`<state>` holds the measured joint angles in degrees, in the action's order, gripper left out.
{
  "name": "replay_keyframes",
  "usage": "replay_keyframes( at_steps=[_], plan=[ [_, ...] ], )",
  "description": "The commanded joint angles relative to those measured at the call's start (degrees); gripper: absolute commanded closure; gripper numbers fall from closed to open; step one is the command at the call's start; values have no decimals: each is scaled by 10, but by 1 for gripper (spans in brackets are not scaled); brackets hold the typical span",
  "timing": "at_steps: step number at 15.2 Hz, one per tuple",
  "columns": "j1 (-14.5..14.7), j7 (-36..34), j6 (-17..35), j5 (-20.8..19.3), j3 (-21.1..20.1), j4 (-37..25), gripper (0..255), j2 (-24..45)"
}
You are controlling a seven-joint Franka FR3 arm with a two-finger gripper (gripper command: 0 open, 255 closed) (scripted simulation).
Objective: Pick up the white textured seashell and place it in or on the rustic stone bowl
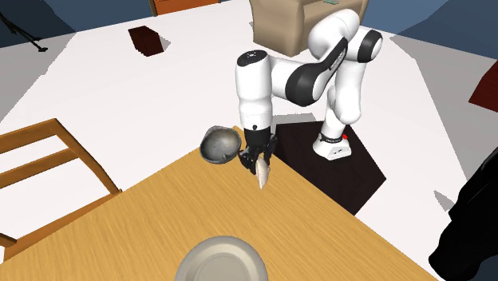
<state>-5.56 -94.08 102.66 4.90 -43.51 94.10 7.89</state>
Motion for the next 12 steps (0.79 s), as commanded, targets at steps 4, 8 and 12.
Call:
replay_keyframes(
  at_steps=[4, 8, 12],
  plan=[
    [2, -6, -38, -3, -1, -41, 255, 3],
    [5, -12, -63, -7, -2, -70, 255, 9],
    [-24, 36, -77, -9, 18, -84, 255, 17]
  ],
)
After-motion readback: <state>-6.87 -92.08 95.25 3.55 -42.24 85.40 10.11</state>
